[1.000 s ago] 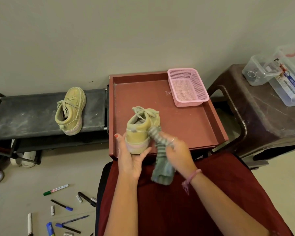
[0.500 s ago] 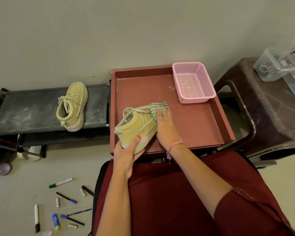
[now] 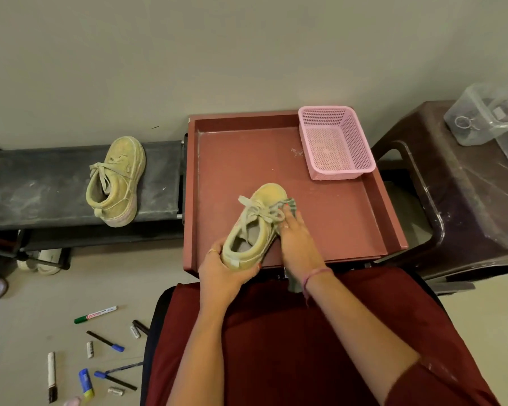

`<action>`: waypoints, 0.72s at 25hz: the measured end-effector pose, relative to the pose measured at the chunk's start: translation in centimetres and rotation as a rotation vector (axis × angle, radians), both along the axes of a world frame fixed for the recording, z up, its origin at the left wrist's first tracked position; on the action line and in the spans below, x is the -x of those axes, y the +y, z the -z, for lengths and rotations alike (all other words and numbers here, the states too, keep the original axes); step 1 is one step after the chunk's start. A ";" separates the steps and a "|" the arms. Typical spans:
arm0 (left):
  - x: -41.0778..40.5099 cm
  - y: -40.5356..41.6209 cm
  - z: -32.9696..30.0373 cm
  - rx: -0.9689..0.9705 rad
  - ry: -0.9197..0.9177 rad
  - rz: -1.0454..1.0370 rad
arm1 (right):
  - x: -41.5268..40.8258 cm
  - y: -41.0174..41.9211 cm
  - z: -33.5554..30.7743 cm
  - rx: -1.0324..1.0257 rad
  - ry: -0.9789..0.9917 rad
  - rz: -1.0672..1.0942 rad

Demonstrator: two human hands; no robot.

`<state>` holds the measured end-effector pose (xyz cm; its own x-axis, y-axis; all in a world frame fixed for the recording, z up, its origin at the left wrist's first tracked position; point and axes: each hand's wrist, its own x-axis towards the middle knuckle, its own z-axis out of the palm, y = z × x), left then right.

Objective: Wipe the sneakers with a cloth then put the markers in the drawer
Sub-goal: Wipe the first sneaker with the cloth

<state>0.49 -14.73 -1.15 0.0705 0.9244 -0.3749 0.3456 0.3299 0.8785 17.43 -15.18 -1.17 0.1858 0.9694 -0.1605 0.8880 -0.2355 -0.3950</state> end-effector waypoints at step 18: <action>-3.8 -1.2 3.0 -0.261 -0.011 -0.033 | -7.1 8.6 -0.6 -0.032 -0.088 -0.383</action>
